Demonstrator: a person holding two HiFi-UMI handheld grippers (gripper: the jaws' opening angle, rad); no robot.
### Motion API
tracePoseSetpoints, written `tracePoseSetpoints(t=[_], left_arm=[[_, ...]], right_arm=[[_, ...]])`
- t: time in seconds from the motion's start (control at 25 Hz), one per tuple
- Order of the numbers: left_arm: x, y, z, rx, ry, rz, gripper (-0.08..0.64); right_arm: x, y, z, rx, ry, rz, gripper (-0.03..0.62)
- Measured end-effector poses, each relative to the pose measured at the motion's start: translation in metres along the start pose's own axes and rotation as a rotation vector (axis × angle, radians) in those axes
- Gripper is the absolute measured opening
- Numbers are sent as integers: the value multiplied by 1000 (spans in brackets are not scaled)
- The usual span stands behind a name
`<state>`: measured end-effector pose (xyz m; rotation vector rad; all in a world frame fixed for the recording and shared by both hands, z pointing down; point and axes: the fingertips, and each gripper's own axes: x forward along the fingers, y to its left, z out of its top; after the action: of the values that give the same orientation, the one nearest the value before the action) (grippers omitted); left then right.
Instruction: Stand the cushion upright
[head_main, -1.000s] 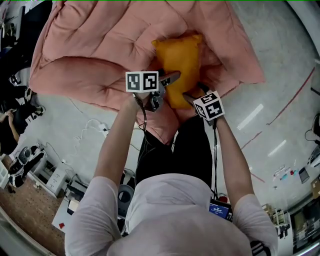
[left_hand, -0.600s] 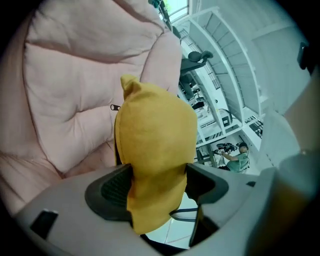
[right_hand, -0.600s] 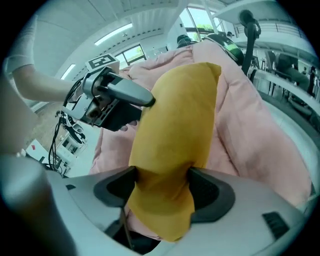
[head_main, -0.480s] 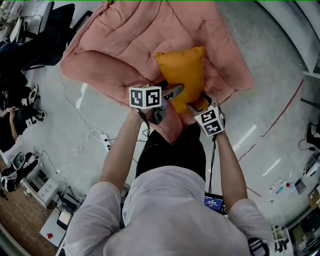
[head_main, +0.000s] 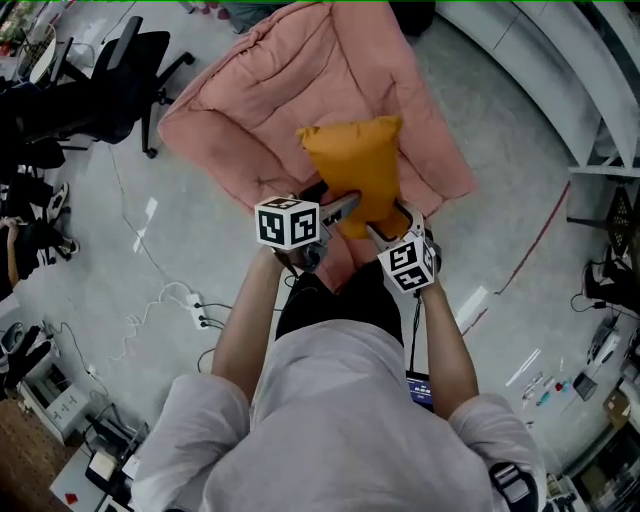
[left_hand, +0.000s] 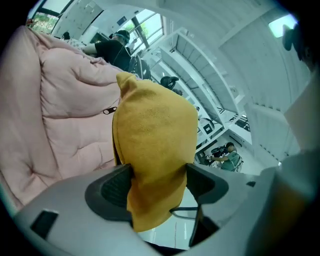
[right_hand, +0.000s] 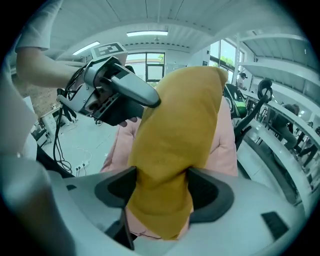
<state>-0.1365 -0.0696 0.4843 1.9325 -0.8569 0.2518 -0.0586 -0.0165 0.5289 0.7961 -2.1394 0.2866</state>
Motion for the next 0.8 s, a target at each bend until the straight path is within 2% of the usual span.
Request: tracePoseSetpoints(t=[0.4, 0.6, 0.8], left_arm=[[-44, -58, 12, 100, -83, -40, 360], [-60, -63, 24, 138, -115, -46, 360], [-52, -61, 42, 141, -133, -30, 360]], right_arm=[[-58, 10, 29, -71, -40, -70, 333], [-66, 10, 51, -126, -61, -99, 331], [-58, -8, 61, -145, -83, -80, 330]])
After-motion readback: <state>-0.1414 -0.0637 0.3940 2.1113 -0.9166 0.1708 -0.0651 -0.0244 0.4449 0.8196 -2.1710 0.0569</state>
